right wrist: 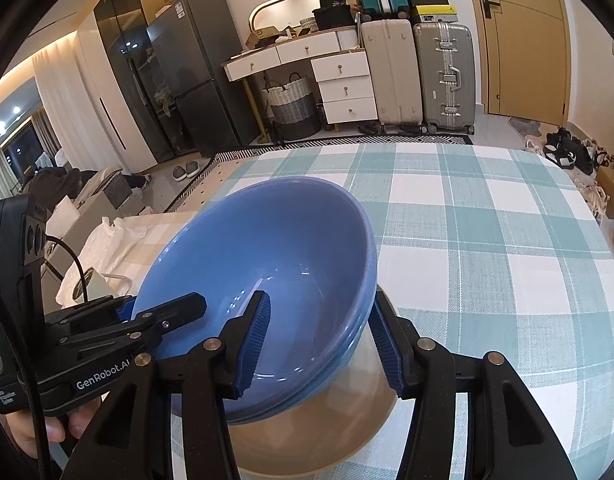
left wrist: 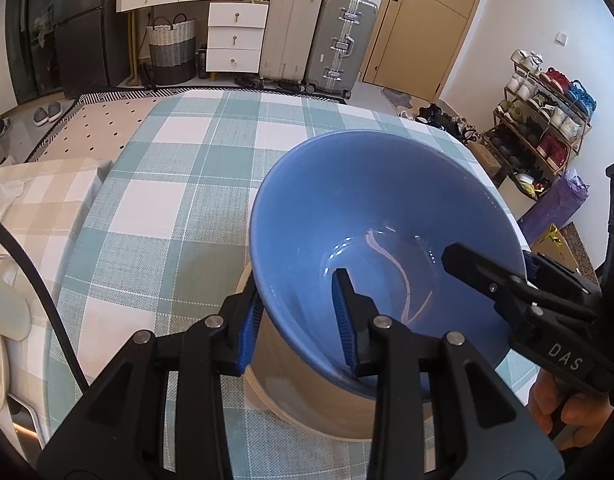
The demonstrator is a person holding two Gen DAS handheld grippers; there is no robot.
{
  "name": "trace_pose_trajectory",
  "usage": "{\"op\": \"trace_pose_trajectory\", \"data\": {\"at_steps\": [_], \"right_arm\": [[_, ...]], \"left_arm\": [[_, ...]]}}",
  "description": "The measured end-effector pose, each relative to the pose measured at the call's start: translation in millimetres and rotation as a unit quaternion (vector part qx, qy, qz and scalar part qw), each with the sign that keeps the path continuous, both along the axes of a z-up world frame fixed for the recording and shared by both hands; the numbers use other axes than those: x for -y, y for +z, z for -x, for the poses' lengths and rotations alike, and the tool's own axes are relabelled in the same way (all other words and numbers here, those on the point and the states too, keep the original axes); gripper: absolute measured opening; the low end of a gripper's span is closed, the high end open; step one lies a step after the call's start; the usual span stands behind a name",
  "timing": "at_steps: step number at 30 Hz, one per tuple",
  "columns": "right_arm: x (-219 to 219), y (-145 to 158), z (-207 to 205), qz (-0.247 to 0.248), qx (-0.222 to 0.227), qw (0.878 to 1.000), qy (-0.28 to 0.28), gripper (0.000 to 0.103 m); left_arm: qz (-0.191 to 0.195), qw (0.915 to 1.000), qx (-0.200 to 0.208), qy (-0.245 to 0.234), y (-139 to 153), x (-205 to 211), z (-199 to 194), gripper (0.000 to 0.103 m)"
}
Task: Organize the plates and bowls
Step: 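Lower the nested bowls onto the cream plates and open both tools, then pull both tools back away from the bowl and plate stack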
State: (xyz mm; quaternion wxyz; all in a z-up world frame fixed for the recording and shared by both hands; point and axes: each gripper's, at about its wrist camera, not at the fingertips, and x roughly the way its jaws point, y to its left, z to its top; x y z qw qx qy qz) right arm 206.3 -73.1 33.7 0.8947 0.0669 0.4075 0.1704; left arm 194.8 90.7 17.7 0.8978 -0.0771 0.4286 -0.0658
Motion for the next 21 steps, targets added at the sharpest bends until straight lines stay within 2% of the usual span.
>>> {"op": "trace_pose_trajectory", "data": {"at_steps": [2,5,7,9,11,13,17,18,19,21], "right_arm": [[-1,0,1,0.006,-0.001,1.0,0.001,0.052],[3,0,4,0.008,0.001,1.0,-0.005,0.057],[7,0,6,0.007,0.001,1.0,-0.009,0.064],[13,2,7,0.003,0.003,1.0,-0.014,0.075],[19,5,10,-0.004,0.006,1.0,-0.015,0.083],[22,7,15,-0.005,0.01,1.0,-0.015,0.091],[28,15,31,-0.002,0.037,0.999,-0.006,0.101],[29,18,37,0.001,0.048,0.999,-0.006,0.102],[30,20,43,0.003,0.06,0.998,-0.005,0.102],[32,26,56,0.005,0.088,0.996,-0.004,0.102]], "left_arm": [[-0.006,1.0,0.005,0.0,0,1,0,0.03],[-0.011,0.9999,0.012,-0.004,1,3,5,0.039],[-0.015,0.9998,0.014,-0.005,2,3,7,0.052],[-0.017,0.9996,0.021,-0.005,3,1,11,0.06],[-0.016,0.9995,0.029,-0.002,6,-2,16,0.075],[-0.012,0.9991,0.041,0.0,9,-7,22,0.077],[-0.014,0.9977,0.066,0.007,17,-16,37,0.082],[-0.012,0.9971,0.075,0.007,19,-19,42,0.087],[-0.011,0.9963,0.085,0.01,21,-22,48,0.098],[-0.008,0.9941,0.107,0.016,25,-27,61,0.101]]}}
